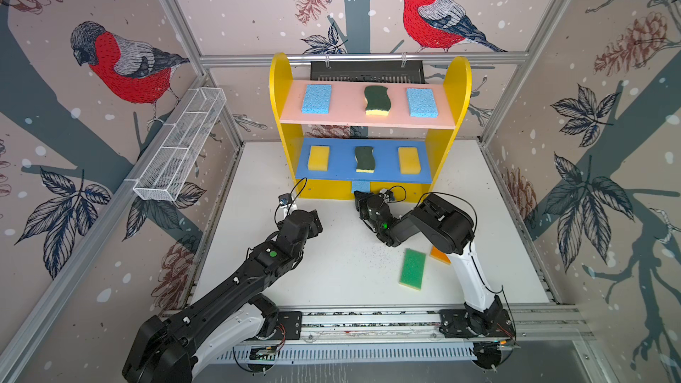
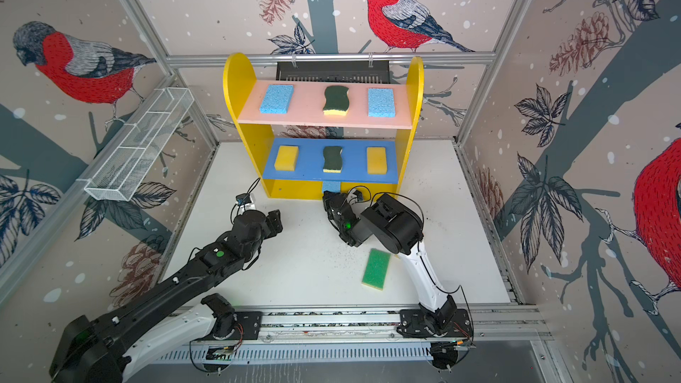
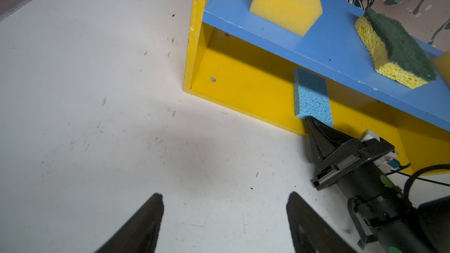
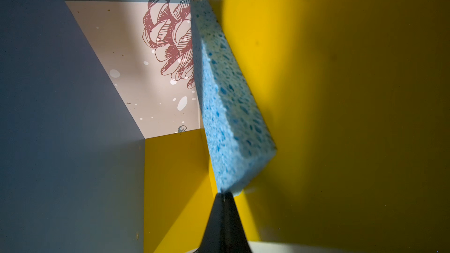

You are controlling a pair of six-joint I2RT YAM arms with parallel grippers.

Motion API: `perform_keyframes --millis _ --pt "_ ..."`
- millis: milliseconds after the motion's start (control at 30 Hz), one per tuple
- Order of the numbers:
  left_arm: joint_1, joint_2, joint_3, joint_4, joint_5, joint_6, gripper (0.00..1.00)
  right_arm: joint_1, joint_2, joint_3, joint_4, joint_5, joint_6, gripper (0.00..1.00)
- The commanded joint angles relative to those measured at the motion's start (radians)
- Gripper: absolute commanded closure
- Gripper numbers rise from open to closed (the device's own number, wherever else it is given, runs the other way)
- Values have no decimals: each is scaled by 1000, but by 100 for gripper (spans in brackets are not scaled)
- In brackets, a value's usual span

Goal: Arrange cleaning sponges on a shelf
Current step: Move the cleaning sponge to the shelf.

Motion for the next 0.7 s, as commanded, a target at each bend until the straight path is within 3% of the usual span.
perform_keyframes --millis 0,267,467,567,667 --pt "1 -13 2 -15 -6 -12 20 -4 21 -22 -265 -33 29 100" --pt "0 -23 0 -53 -10 -13 20 23 -61 -64 -262 -28 -15 100" --pt "1 -40 -6 -90 -4 -3 19 32 -132 -125 -247 -48 -34 92" --pt "1 -64 -12 -106 -3 4 17 33 -167 -134 -257 -93 -110 85" --pt "1 -77 -15 -106 13 37 15 32 -217 -134 -306 -155 -220 67"
